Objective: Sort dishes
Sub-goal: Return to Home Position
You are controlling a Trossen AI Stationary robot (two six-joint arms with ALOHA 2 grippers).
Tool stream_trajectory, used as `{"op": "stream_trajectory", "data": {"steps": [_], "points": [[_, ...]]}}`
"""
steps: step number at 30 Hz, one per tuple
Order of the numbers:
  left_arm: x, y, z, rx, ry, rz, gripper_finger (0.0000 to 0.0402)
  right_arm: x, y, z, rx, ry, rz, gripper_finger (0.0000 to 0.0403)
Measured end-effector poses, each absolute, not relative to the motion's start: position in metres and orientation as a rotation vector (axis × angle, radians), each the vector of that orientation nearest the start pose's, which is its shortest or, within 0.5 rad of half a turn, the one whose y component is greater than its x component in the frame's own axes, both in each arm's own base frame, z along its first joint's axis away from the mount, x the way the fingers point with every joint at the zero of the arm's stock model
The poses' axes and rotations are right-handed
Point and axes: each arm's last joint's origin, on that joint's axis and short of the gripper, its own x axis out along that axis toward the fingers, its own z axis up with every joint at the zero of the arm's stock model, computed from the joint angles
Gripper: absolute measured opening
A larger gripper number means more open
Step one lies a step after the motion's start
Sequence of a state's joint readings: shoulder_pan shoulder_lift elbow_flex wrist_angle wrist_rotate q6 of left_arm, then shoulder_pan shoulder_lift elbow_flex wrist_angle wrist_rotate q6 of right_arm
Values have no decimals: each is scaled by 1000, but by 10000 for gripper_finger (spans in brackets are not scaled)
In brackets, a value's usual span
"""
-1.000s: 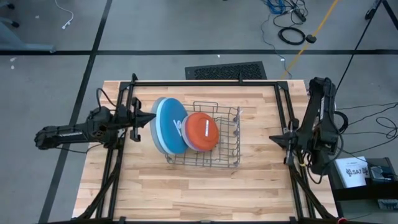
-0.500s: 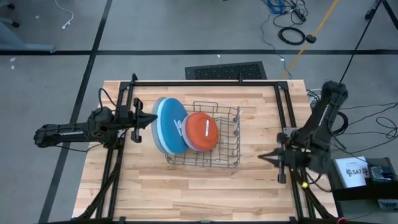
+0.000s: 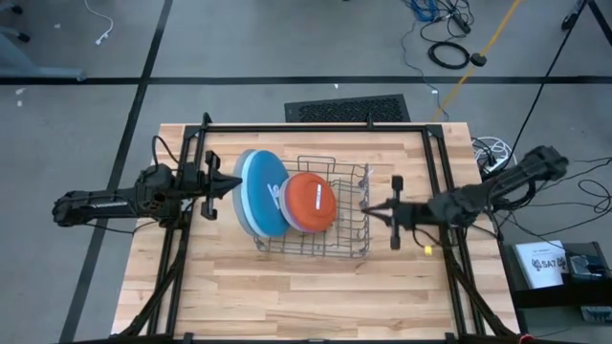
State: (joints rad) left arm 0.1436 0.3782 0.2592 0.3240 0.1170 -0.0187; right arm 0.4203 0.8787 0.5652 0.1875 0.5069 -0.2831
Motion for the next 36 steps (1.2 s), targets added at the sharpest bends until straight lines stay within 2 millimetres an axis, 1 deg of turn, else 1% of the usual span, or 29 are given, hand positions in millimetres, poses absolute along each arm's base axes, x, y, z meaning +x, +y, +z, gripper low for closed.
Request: {"op": "stream_trajectory", "data": {"steps": [3, 5, 7, 10, 14, 19, 25, 27, 33, 36], "points": [[117, 13, 250, 14, -190, 21, 1, 178, 48, 274, -315, 103, -43, 0], [115, 13, 249, 11, -178, 19, 1, 166, 36, 266, -276, 53, -77, 0], [112, 12, 248, 9, -163, 15, 1, 151, 27, 253, -235, -7, -120, 0], [105, 11, 246, 7, -151, 13, 1, 131, 21, 234, -185, -69, -114, 0], [95, 10, 243, 3, -133, 12, 1, 116, 17, 214, -153, -58, -118, 0], [85, 9, 237, -32, -93, 20, 1, 107, 15, 196, -155, -75, -114, 0], [76, 7, 234, -9, -100, 21, 2, 99, 13, 178, -152, -82, -121, 0], [74, 7, 233, -8, -86, 25, 2, 97, 13, 173, -139, -51, -117, 0], [74, 7, 230, -11, -57, 24, 2, 95, 12, 175, -137, -66, -115, 0], [74, 7, 234, 7, -117, 23, 2, 95, 12, 175, -124, -67, -114, 0]]}}
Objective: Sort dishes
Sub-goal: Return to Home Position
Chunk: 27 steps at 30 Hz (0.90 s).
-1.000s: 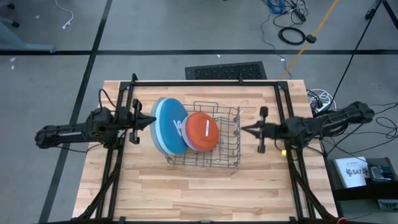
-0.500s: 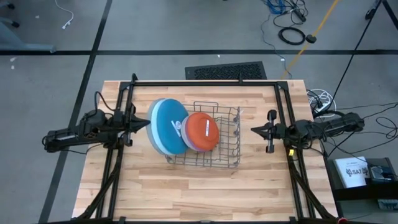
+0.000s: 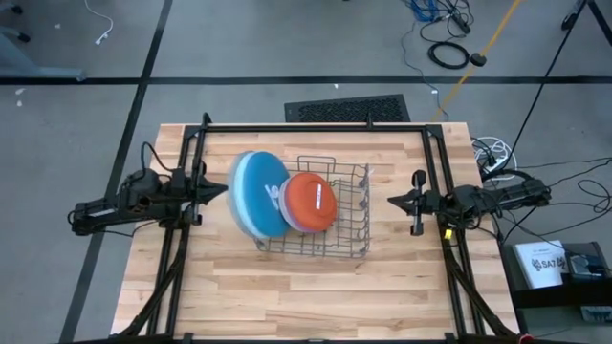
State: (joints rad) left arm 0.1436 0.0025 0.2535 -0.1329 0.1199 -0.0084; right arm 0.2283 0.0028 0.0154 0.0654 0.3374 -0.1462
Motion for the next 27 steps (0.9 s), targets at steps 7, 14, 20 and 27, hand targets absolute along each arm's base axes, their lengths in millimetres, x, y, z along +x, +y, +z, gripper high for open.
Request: {"op": "stream_trajectory", "data": {"steps": [7, 14, 20, 27], "points": [[64, 3, 267, 100, -437, -71, 2, 95, 12, 175, -94, -68, -113, 0], [70, 4, 248, 101, -211, -76, 2, 95, 12, 175, -94, -68, -112, 0], [69, 5, 246, 87, -164, -26, 2, 95, 12, 175, -94, -68, -111, 0], [68, 9, 232, -17, 14, 112, 2, 95, 12, 175, -97, -67, -110, 0]]}}
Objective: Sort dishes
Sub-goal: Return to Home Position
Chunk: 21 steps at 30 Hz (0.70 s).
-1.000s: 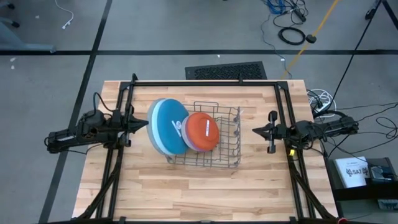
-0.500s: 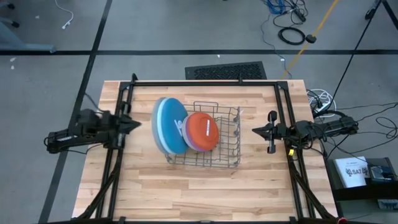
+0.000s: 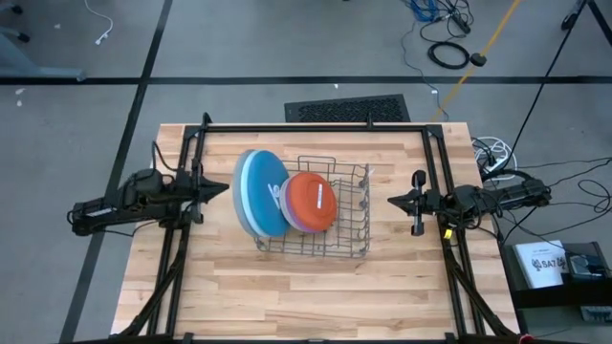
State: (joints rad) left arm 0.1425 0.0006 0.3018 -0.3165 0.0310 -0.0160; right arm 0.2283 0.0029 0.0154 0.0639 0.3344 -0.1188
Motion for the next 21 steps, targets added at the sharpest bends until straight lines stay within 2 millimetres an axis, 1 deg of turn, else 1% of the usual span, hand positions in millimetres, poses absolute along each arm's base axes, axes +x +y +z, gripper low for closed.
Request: {"op": "stream_trajectory", "data": {"steps": [5, 10, 15, 18, 21], "points": [[71, 12, 222, -44, 50, 210, 2, 95, 12, 175, -121, -65, -118, 0], [77, 14, 209, -42, 79, 233, 2, 95, 12, 175, -120, -65, -117, 0], [84, 15, 188, -20, 117, 234, 2, 95, 12, 175, -117, -66, -115, 0], [89, 15, 177, -18, 93, 225, 2, 95, 12, 175, -120, -65, -115, 0], [93, 16, 172, 10, 45, 218, 2, 95, 12, 175, -121, -65, -115, 0]]}}
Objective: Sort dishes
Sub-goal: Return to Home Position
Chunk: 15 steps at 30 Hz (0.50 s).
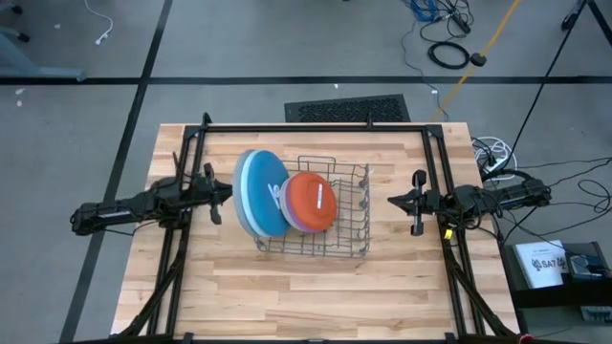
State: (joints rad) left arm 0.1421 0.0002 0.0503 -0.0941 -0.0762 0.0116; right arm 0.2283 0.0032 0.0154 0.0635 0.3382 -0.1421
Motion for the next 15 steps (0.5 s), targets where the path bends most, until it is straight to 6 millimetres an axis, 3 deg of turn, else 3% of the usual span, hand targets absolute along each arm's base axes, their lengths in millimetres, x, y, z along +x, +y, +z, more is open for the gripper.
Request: {"op": "stream_trajectory", "data": {"steps": [15], "points": [[96, 15, 167, 59, -14, 195, 2, 95, 12, 175, -120, -68, -116, 0]]}}
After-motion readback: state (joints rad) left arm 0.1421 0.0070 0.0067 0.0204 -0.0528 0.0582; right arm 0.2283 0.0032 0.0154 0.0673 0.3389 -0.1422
